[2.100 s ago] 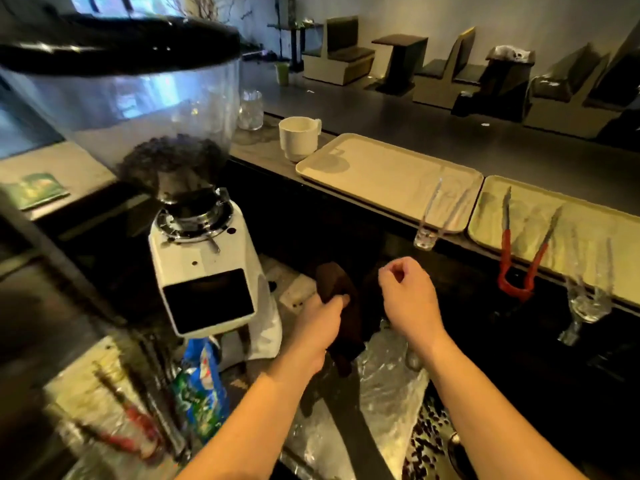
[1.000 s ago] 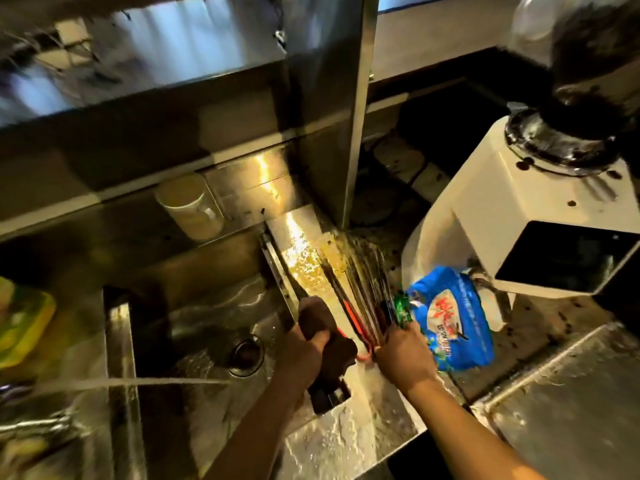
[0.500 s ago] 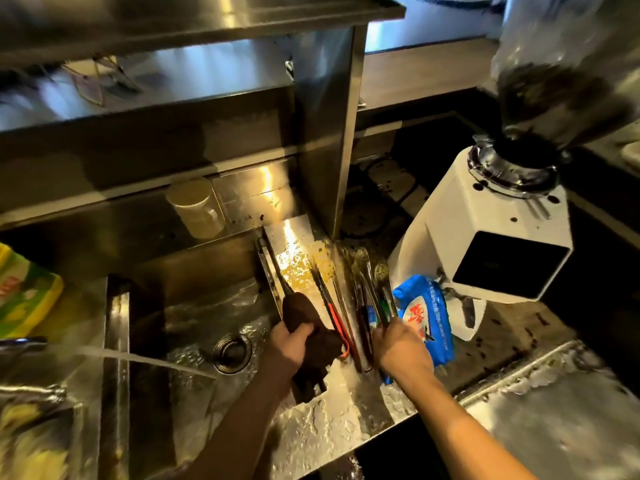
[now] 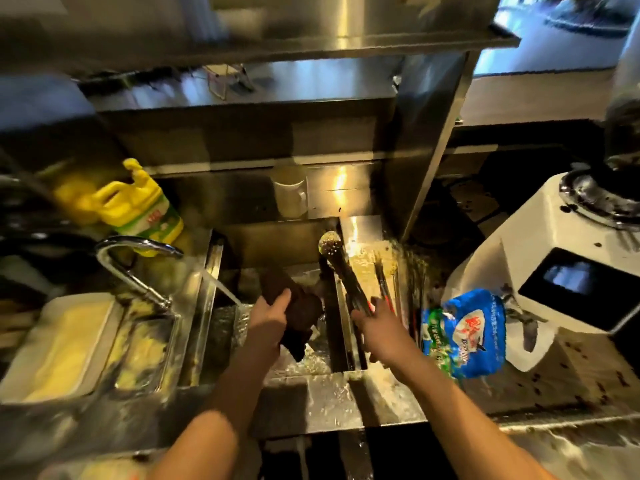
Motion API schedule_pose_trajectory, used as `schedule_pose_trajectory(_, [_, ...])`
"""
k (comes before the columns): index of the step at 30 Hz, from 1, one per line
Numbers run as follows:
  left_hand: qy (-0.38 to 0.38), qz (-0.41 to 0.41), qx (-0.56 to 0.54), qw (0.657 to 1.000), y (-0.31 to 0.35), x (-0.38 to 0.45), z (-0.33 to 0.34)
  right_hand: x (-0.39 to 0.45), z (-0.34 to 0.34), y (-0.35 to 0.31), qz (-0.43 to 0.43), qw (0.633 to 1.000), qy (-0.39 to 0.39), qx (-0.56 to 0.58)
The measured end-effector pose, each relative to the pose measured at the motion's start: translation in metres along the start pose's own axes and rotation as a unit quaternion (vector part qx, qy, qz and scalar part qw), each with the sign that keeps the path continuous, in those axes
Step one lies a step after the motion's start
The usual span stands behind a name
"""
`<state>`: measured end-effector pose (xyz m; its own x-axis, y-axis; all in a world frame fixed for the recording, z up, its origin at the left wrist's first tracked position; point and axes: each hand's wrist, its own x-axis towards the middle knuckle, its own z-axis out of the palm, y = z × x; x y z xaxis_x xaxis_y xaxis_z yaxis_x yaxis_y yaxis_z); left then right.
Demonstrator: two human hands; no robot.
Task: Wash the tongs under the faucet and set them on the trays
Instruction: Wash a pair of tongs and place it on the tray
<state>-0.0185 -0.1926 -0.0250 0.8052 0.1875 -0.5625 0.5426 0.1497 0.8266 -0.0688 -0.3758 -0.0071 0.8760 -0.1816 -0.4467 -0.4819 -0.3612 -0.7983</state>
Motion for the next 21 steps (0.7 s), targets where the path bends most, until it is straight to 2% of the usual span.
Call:
schedule_pose_trajectory(5, [0.054, -0.051, -0.039, 0.996, 0.018, 0.031, -0.071, 0.000, 0.062, -0.025, 0.017, 0.986, -0.144, 0.080])
schedule_pose_trajectory(10, [-0.053, -0.060, -0.212, 0.974, 0.019, 0.066, -0.135, 0.002, 0.125, -0.051, 0.003, 0.979, -0.202, 0.029])
schedule_pose_trajectory(12, [-0.066, -0.062, -0.227, 0.970, 0.020, 0.084, -0.148, 0.004, 0.148, -0.061, 0.004, 0.979, -0.204, 0.004])
schedule_pose_trajectory(15, [-0.074, -0.066, -0.184, 0.978, 0.030, 0.105, -0.147, 0.008, 0.169, -0.069, 0.021, 0.980, -0.196, -0.021])
schedule_pose_trajectory(18, [-0.007, -0.047, -0.098, 0.994, 0.046, 0.129, -0.143, 0.008, 0.177, -0.076, 0.016, 0.980, -0.193, -0.048])
schedule_pose_trajectory(21, [0.000, -0.105, -0.021, 0.994, 0.041, 0.136, -0.126, 0.017, 0.179, -0.087, 0.014, 0.984, -0.161, -0.072])
